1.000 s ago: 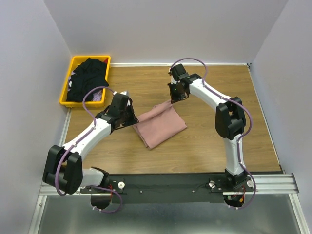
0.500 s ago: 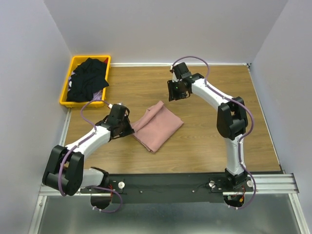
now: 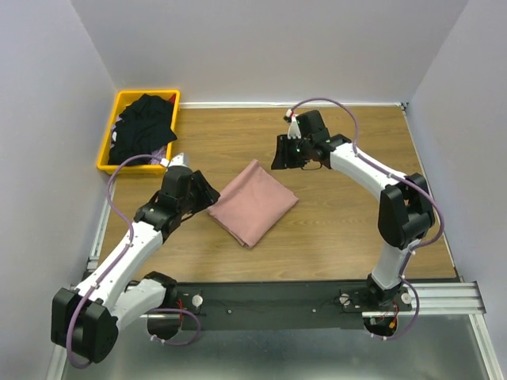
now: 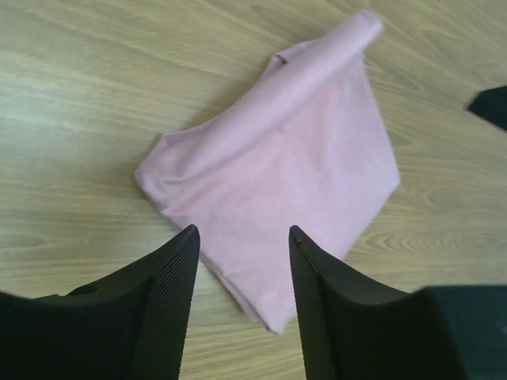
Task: Fold and stack the t-shirts
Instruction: Fold the tshirt
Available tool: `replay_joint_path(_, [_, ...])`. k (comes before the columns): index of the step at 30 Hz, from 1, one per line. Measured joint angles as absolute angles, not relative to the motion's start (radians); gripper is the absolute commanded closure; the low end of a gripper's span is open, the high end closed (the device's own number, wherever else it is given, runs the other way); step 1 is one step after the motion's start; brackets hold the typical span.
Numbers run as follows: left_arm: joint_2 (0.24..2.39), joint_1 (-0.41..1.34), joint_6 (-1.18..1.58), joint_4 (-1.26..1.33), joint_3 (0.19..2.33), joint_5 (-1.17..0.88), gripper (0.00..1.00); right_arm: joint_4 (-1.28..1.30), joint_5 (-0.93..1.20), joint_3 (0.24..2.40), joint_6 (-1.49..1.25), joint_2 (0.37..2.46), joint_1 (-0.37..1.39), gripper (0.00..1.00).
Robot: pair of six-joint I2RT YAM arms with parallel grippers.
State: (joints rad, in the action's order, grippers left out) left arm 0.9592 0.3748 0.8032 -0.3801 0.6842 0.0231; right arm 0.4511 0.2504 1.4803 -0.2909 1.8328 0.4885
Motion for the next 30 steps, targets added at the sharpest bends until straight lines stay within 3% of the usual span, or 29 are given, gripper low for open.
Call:
replay_joint_path(5, [1.046,0.423,0.805,-0.315,0.708,-0.076,0.68,0.357,0.423,1.371,-0.337,1.843,0.477,0.51])
replay_joint_path(12, [1.210,0.410,0.879,-0.120,0.607,-0.204,0.87,0.223,0.566,1.226,-0.400,1.846,0.471,0.51])
replay_joint_path(21, [1.273,0.149,0.930,0.014,0.398,-0.263,0.87,0.093,0.607,1.035,-0.488,1.846,0.453,0.51])
replay_joint_path(30, [1.568,0.131,0.849,0.088,0.639,-0.309,0.87,-0.034,0.588,0.859,-0.631,1.757,0.435,0.51])
